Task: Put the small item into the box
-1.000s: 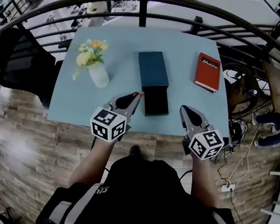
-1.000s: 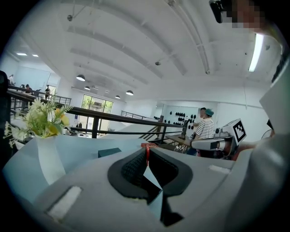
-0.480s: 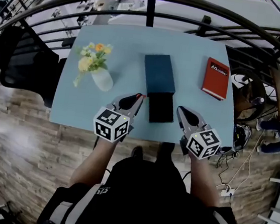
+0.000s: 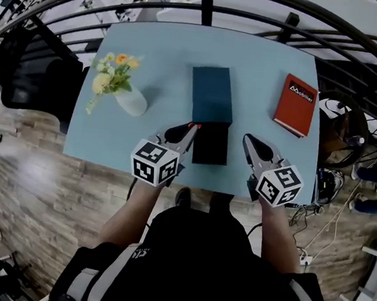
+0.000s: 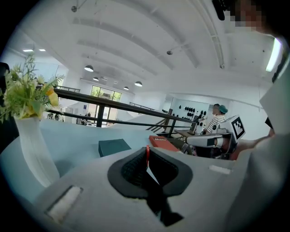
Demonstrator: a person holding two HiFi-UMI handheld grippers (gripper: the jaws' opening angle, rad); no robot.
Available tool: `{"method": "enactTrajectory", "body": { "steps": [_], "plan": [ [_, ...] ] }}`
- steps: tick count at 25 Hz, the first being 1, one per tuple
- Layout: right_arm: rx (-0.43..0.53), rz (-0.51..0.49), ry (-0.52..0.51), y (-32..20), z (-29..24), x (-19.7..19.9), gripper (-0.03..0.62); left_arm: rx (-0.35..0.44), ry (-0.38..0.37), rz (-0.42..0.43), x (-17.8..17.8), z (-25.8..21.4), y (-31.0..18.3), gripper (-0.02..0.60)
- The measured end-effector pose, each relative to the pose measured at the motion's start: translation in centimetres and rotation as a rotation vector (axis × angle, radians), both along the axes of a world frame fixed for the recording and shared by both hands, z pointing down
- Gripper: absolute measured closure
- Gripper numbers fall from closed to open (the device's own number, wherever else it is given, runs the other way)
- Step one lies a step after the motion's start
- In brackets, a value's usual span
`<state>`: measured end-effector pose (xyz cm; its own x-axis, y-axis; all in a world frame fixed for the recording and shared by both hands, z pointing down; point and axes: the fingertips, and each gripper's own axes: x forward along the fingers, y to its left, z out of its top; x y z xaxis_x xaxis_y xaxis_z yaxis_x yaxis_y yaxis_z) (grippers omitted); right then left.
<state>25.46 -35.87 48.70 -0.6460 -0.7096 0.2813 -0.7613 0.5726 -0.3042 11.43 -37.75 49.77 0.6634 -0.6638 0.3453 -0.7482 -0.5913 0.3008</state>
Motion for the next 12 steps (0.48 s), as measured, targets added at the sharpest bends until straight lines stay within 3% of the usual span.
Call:
{"method": "enactTrajectory", "body": {
  "steps": [12],
  "plan": [
    [-0.075, -0.006, 0.025, -0.2, 3.1, 2.7, 0.592, -0.163, -0.035, 0.06, 4.1, 7.7, -0.5, 0.561]
  ]
}}
